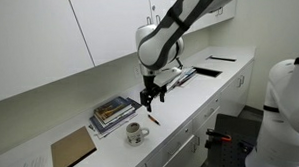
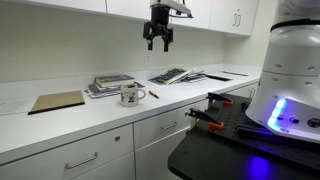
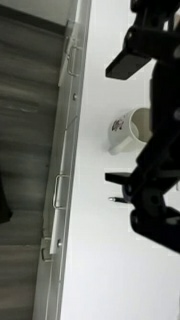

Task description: Move the mug to the left.

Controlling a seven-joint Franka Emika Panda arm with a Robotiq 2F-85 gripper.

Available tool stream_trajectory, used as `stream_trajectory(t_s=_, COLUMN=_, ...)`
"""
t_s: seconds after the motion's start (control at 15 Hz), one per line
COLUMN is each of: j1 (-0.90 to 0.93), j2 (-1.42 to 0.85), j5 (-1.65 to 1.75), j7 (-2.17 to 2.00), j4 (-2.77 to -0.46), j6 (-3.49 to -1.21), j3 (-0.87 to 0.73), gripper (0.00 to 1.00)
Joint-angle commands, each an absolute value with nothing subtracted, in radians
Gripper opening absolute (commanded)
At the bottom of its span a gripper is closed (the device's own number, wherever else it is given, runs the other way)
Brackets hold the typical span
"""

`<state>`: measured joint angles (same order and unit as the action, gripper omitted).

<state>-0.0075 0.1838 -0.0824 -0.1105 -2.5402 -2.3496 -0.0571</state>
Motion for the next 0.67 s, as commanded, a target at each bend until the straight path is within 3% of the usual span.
stream_trajectory(t_s=0.0, j1=-0.015, j2=-0.044, j5=-0.097, j7=-0.162, j4=-2.427, j6=-2.485, j3=-0.037, gripper=1.00)
stream_trajectory(t_s=0.6, j1=0.022, j2=-0.467, j5=-0.080, j7=-0.335, j4=-2.084, j6=-2.528, j3=-0.072, gripper=1.00)
